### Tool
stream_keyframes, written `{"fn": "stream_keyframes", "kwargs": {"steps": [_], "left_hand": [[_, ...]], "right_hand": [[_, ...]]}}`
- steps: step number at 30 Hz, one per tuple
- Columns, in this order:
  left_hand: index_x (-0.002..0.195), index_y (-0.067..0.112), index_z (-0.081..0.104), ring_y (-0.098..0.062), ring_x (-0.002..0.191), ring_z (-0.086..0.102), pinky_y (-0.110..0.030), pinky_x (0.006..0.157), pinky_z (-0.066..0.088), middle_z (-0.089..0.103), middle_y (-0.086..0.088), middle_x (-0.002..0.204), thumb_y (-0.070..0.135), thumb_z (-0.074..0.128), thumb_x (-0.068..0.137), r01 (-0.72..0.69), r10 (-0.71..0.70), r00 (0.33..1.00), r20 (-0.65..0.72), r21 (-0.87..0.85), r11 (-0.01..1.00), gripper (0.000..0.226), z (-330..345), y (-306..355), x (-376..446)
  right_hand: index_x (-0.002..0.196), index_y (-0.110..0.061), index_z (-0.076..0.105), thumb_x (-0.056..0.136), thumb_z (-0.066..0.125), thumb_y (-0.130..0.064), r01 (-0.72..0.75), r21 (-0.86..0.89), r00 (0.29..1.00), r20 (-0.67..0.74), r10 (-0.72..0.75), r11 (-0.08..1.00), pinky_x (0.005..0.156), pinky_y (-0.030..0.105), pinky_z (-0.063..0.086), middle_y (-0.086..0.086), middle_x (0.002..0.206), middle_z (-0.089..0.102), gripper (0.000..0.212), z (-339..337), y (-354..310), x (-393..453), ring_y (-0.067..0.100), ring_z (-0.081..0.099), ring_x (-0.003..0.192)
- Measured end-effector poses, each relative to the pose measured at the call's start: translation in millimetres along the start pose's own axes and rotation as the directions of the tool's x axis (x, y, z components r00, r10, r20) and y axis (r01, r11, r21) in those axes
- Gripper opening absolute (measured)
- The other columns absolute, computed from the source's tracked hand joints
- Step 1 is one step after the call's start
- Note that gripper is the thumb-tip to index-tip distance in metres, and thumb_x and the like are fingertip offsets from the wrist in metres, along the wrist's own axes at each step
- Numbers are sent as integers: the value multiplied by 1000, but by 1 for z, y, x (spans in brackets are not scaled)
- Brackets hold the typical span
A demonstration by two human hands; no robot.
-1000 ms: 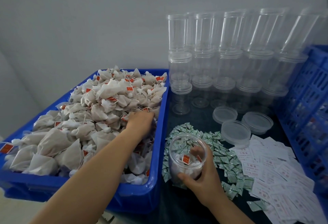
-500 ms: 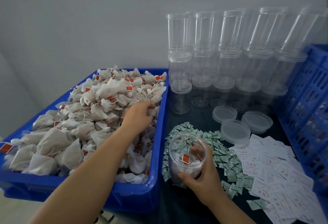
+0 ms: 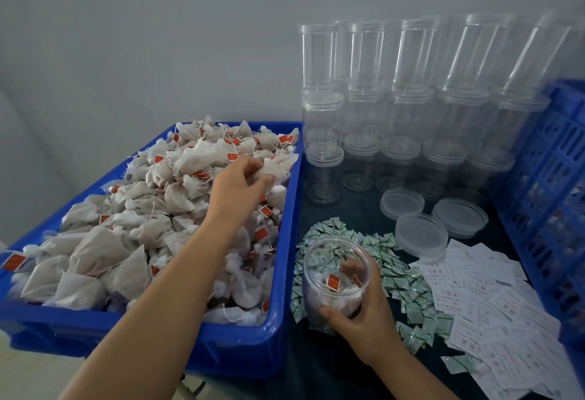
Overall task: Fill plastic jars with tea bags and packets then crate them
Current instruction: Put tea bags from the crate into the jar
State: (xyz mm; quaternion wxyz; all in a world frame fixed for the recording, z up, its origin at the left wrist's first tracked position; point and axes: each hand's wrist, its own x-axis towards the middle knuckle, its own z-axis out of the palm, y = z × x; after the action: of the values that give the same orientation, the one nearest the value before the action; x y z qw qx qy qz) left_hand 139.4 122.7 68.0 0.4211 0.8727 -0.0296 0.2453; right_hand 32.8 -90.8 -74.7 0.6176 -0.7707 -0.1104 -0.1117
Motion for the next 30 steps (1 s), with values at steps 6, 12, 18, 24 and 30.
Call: {"fn": "stream_keyframes", "kwargs": {"steps": [6,12,18,24,30], "left_hand": [[108,22,58,2,88,56,-12,74,43,58,19,92,23,68,86,-19,7,996,-85,-143,990,24,-13,11,1],[101,28,58,9,89,58,-5,75,46,59,22,91,20,69,84,-259,271,953,134,-103,960,21,-16,43,-11],[104,23,65,2,94,54,-11,84,42,57,24,94,24,70,84,-559,519,728,448,-51,828,21,-8,73,-30],[107,23,66,4,95,53,-14,85,43,63,19,98,25,69,85,-508,484,663,571,-131,851,22,-2,73,-45],[108,22,66,9,92,51,-4,81,36,66,13,103,28,66,87,-541,415,525,743,-85,837,22,3,67,-57]], "right_hand": [[133,-72,24,59,81,-56,0,-7,1000,3,0,1000,89,18,49,-33,124,48,95,0,1,0,1,56,122],[134,-70,25,58,82,-60,-16,-14,1000,-6,16,1000,87,13,50,-32,123,48,96,0,-1,0,-1,55,120],[136,-66,27,60,82,-57,-21,2,1000,-5,21,1000,85,15,50,-31,123,48,94,0,1,1,0,56,120],[140,-56,32,64,84,-46,-38,28,999,8,37,999,89,24,54,-23,127,51,92,0,-2,1,7,58,120],[139,-30,41,63,84,-42,-72,27,997,6,72,997,95,29,52,-11,125,62,88,-1,-4,1,11,62,116]]}}
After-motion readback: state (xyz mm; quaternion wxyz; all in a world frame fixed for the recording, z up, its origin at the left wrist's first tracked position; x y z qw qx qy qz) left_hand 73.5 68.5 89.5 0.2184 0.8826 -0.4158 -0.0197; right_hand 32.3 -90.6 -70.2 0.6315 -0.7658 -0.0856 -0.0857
